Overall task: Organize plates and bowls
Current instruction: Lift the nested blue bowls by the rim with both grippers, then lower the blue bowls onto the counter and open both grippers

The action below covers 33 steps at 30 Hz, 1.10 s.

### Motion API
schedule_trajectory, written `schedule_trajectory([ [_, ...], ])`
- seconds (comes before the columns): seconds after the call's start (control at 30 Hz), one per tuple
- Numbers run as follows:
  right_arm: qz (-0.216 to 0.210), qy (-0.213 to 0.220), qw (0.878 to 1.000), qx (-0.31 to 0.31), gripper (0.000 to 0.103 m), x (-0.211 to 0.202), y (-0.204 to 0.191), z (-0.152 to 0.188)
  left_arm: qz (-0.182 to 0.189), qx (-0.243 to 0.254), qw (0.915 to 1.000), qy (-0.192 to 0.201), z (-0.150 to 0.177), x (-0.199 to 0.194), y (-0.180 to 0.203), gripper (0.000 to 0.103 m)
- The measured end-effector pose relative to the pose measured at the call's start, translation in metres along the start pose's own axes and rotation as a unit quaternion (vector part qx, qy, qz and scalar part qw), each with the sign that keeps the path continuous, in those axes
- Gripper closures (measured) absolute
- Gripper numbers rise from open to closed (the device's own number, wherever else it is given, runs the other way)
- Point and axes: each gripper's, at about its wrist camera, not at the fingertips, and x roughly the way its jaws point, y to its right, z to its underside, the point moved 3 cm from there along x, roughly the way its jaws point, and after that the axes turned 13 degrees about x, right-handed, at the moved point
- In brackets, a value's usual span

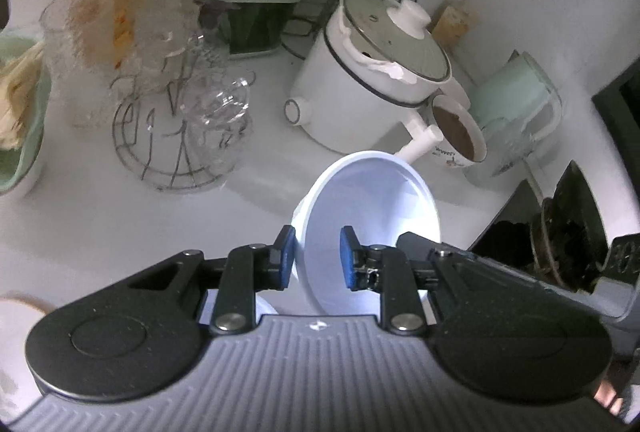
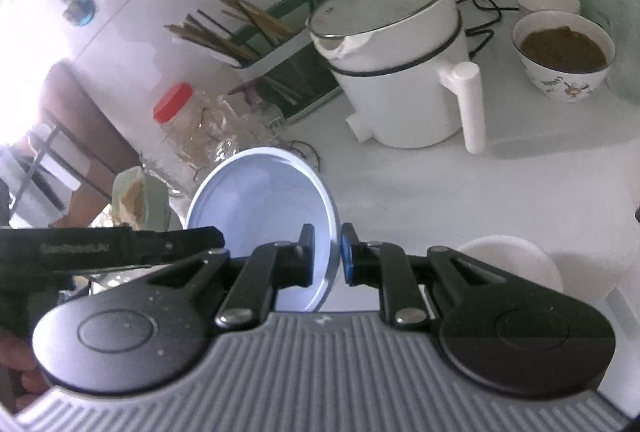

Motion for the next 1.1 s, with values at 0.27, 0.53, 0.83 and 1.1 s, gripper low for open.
schedule_trajectory([
  [0.27, -0.011, -0.039, 0.999, -0.017, 0.086, 0.014, -0.015, 0.018, -0.02, -0.054, 0.9984, 0.001, 0.031, -0.02, -0.025, 0.077],
  [0.53, -0.003, -0.092, 0.995, -0.048, 0.085, 0.038, -0.03, 0.047, -0.037, -0.109, 0.9931, -0.022, 0.069, -0.024, -0.054, 0.077],
  [0.83, 0.017, -0.132, 0.986, -0.1, 0.085, 0.057, -0.04, 0.063, -0.051, -0.133, 0.989, -0.042, 0.101, -0.015, -0.069, 0.077],
  [1.1, 0.046, -0.15, 0.981, -0.115, 0.084, 0.068, -0.038, 0.074, -0.069, -0.121, 0.9888, -0.052, 0.111, -0.01, -0.068, 0.076],
])
